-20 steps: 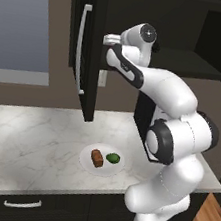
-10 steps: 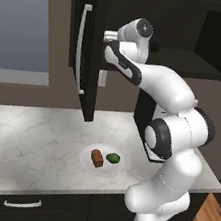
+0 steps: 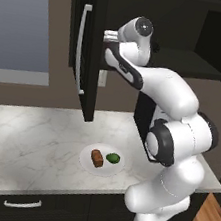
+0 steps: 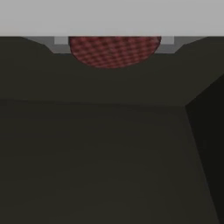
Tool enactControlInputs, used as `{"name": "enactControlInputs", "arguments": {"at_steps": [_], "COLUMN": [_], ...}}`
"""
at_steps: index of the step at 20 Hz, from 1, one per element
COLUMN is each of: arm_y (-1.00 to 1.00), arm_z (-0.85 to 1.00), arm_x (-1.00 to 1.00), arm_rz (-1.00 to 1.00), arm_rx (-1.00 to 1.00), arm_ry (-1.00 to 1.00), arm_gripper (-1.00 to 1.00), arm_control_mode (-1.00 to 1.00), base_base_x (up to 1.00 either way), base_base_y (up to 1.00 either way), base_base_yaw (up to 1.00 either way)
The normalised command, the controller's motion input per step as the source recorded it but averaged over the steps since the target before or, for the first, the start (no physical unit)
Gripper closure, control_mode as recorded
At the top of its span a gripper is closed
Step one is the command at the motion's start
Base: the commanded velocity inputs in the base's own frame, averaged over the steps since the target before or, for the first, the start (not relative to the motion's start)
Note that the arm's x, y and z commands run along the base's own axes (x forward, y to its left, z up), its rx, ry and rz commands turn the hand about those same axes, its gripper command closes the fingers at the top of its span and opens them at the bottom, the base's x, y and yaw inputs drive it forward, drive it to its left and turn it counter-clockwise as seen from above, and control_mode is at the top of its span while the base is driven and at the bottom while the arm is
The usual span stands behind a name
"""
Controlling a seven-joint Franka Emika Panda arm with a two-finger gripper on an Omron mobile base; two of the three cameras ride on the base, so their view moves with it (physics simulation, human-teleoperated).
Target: Pick the avocado and bread from the counter and place them on the plate. Then pick the jam from the cabinet and place it next to the plate. Lastly close the cabinet door.
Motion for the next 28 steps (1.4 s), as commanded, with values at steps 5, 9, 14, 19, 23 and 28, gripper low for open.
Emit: {"name": "enactControlInputs", "arguments": {"at_steps": [5, 9, 14, 19, 23, 28], "arm_y": [0.0, -0.01, -0.02, 0.0, 0.0, 0.0], "arm_z": [0.19, 0.29, 0.15, 0.06, 0.0, 0.0], "arm_x": [-0.39, -0.63, -0.93, -1.0, -1.0, -1.0], "arm_rz": [-0.09, -0.13, -0.2, -0.3, -0.29, -0.28], "arm_rx": [0.0, 0.0, 0.0, 0.08, 0.13, 0.14], "arm_ry": [-0.13, -0.21, -0.19, -0.12, -0.04, 0.0], "arm_gripper": [1.0, 1.0, 1.0, 1.0, 1.0, 1.0], "arm_control_mode": [-1.0, -1.0, -1.0, -1.0, -1.0, -1.0], "base_base_x": [0.0, 0.0, 0.0, 0.0, 0.0, 0.0], "base_base_y": [0.0, 0.0, 0.0, 0.0, 0.0, 0.0], "base_base_yaw": [0.0, 0.0, 0.0, 0.0, 0.0, 0.0]}}
